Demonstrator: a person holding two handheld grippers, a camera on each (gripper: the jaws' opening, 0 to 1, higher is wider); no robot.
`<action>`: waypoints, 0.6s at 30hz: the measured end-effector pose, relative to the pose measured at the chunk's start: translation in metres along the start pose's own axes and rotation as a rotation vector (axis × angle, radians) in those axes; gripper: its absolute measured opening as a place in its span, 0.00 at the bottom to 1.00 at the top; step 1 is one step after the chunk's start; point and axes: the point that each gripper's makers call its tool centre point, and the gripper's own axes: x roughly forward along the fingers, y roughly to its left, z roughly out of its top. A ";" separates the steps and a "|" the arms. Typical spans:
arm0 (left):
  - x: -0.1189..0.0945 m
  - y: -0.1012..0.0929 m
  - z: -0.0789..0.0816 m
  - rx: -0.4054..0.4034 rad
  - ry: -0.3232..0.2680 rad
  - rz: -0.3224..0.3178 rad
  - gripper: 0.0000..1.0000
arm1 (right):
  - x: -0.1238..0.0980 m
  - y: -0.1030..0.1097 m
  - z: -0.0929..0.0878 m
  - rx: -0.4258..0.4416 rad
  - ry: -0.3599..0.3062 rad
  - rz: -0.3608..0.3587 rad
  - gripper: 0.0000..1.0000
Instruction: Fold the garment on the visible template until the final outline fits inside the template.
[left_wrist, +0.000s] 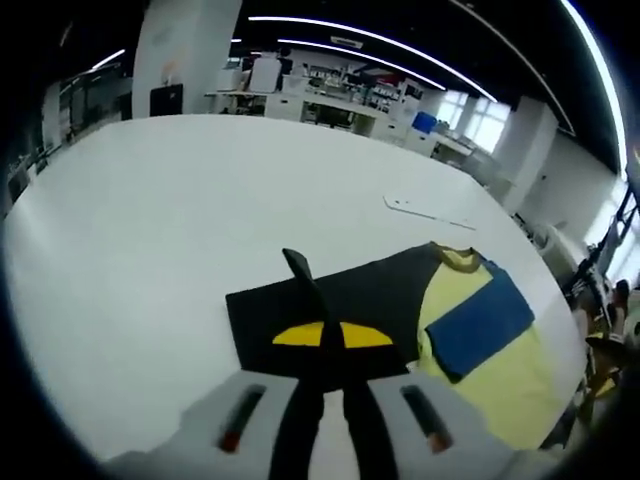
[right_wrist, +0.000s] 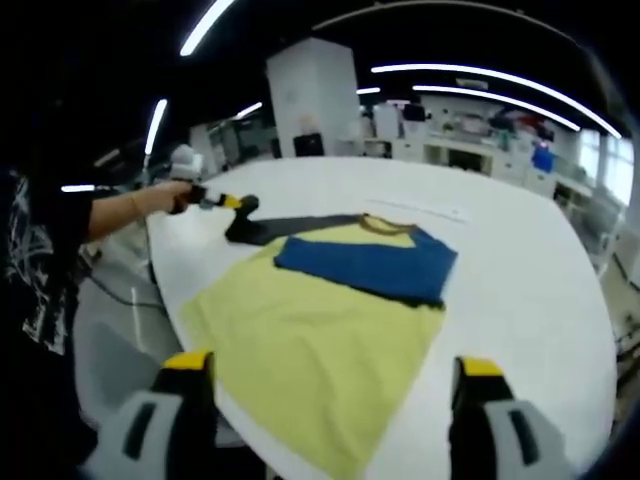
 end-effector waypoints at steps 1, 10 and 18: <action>0.000 -0.003 0.001 -0.001 0.000 -0.004 0.01 | 0.000 0.001 0.000 -0.002 0.002 0.002 0.99; 0.007 -0.032 0.012 0.021 -0.012 -0.053 0.01 | 0.003 0.001 -0.002 -0.010 0.011 0.009 0.99; 0.014 -0.052 0.013 0.057 0.002 -0.085 0.01 | 0.003 0.001 0.000 -0.014 0.007 0.015 0.99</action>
